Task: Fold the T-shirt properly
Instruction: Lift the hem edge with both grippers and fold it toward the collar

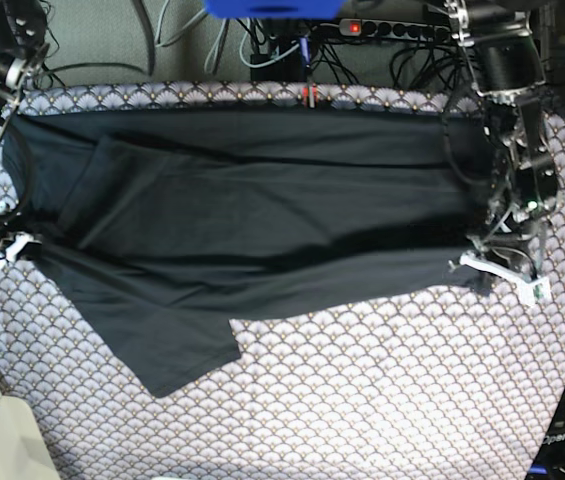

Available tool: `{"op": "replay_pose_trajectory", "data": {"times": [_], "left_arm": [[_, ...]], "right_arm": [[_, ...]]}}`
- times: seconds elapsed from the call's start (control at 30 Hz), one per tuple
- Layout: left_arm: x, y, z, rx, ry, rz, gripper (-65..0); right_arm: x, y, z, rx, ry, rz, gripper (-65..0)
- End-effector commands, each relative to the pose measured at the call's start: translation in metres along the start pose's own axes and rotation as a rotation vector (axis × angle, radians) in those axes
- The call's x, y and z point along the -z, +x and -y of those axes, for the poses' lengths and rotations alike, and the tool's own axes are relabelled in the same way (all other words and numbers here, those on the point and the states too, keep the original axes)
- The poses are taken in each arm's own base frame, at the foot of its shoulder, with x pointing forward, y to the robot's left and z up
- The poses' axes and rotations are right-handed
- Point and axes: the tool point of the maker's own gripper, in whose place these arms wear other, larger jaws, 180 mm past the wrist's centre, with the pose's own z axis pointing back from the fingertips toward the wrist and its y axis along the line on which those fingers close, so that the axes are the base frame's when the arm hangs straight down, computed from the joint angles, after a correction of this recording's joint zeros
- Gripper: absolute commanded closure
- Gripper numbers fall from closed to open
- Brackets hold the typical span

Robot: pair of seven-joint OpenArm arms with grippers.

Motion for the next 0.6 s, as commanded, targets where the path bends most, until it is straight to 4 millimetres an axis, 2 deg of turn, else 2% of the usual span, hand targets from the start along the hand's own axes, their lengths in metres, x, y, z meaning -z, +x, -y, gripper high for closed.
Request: {"op": "replay_pose_trajectory", "data": {"times": [0.0, 0.17, 0.27, 0.4, 0.47, 0.57], "left_arm": [[-0.007, 0.022, 0.003, 0.012, -0.008, 0.070, 0.0], [-0.024, 0.034, 0.011, 0.037, -0.024, 0.124, 0.0], [-0.029, 0.030, 0.008, 0.049, -0.020, 0.119, 0.0], [-0.030, 0.019, 0.003, 0.055, -0.013, 0.096, 0.0], [-0.031, 0.022, -0.002, 0.069, -0.004, 0.097, 0.0], [-0.031, 0.015, -0.004, 0.063, -0.008, 0.056, 0.0]], "right_arm": [[-0.014, 0.026, 0.009, -0.019, -0.021, 0.070, 0.0], [-0.019, 0.026, 0.016, -0.027, -0.038, 0.062, 0.0], [-0.020, 0.017, 0.019, -0.024, -0.046, 0.041, 0.0], [-0.033, 0.011, 0.038, 0.003, -0.083, 0.050, 0.0], [-0.034, 0.005, 0.040, 0.002, -0.088, 0.039, 0.0], [-0.050, 0.004, 0.036, -0.033, -0.075, 0.067, 0.0]]}}
